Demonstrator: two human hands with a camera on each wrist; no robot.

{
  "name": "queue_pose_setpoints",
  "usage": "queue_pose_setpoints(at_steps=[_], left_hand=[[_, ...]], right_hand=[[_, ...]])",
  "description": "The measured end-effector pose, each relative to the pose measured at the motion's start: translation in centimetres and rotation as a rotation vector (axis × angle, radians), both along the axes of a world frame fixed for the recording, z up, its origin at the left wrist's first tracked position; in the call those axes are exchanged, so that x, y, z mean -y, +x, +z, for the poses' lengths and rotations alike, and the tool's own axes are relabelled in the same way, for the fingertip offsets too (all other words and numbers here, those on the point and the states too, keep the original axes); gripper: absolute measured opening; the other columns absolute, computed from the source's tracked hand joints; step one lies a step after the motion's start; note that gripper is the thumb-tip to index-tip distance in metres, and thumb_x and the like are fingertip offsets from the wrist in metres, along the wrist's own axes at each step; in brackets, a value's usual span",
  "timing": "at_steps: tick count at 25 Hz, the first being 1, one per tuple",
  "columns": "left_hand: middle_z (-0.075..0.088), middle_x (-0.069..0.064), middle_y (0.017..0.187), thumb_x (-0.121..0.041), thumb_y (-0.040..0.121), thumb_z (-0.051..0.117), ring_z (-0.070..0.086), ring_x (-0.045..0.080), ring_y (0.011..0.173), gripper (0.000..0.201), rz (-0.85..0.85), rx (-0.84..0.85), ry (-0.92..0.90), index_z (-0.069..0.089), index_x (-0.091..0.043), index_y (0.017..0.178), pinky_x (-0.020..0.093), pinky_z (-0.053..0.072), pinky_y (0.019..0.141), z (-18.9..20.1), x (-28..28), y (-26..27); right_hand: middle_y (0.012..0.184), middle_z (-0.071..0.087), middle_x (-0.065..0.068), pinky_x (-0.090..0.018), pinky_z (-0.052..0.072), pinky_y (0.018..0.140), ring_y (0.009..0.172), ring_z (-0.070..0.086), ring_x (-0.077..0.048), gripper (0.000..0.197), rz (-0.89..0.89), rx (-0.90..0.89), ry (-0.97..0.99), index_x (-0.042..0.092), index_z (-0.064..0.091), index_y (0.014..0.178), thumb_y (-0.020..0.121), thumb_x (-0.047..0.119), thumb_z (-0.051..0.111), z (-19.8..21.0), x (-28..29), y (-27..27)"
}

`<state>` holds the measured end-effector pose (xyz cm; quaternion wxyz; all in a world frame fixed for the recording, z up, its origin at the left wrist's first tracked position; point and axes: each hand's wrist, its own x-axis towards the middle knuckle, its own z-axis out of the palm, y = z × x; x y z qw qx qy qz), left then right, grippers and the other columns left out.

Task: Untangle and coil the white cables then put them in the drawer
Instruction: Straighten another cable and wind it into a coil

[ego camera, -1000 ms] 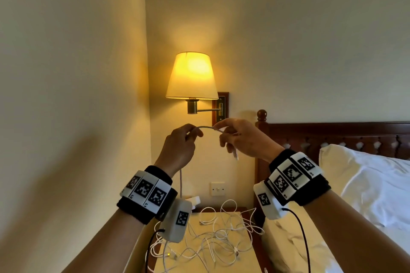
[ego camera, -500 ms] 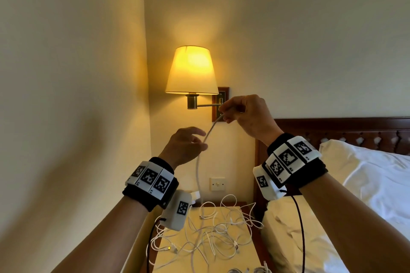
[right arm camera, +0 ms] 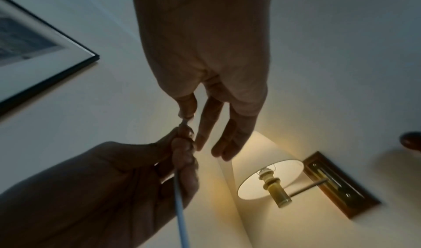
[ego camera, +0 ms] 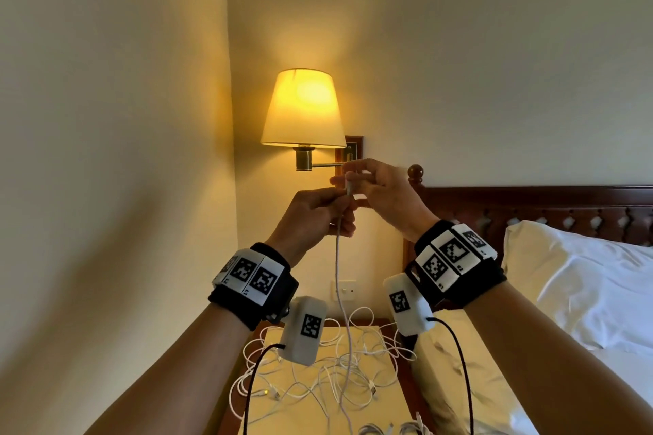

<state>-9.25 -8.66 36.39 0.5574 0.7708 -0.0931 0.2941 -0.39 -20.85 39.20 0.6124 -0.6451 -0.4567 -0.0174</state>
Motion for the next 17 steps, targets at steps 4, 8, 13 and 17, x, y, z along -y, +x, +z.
queue_pose_setpoints(at_steps=[4, 8, 13, 17], left_hand=[[0.060, 0.006, 0.076, -0.015, 0.099, 0.049, 0.058, 0.017, 0.064, 0.021, -0.039, -0.043, -0.340, 0.067, -0.008, 0.091, 0.029, 0.051, 0.063, 1.0, -0.8, 0.6], [0.047, 0.000, 0.064, -0.015, 0.100, 0.046, 0.036, 0.009, 0.049, 0.022, -0.018, -0.059, -0.547, 0.061, -0.007, 0.085, 0.023, 0.034, 0.052, 1.5, -2.0, 1.2], [0.049, 0.000, 0.059, -0.001, 0.096, 0.046, 0.040, 0.004, 0.037, 0.026, 0.282, 0.061, -0.664, 0.061, -0.008, 0.076, 0.018, 0.035, 0.038, 1.7, -6.9, 1.2], [0.059, 0.003, 0.055, 0.002, 0.094, 0.048, 0.046, 0.007, 0.035, 0.024, 0.516, 0.025, -0.658, 0.065, -0.004, 0.078, 0.018, 0.038, 0.038, 1.1, -12.4, 0.4]], right_hand=[[0.087, 0.071, -0.012, -0.031, 0.054, 0.076, 0.087, 0.069, -0.025, 0.058, 0.175, -0.378, -0.270, 0.006, 0.061, 0.106, 0.101, 0.052, 0.028, -2.7, -0.3, -1.7], [0.057, 0.035, 0.006, -0.018, 0.027, 0.041, 0.046, 0.029, -0.008, 0.036, 0.238, -0.372, -0.248, 0.013, 0.054, 0.088, 0.105, 0.037, 0.033, -4.5, -0.9, -2.7], [0.056, 0.034, 0.007, -0.017, 0.023, 0.038, 0.045, 0.026, -0.006, 0.034, 0.203, -0.303, -0.282, 0.012, 0.057, 0.088, 0.106, 0.030, 0.034, -4.7, 0.8, -2.8], [0.057, 0.035, 0.006, -0.018, 0.020, 0.037, 0.046, 0.026, -0.007, 0.032, 0.131, -0.299, -0.329, 0.011, 0.058, 0.088, 0.105, 0.029, 0.037, -4.8, 3.9, -2.2]])
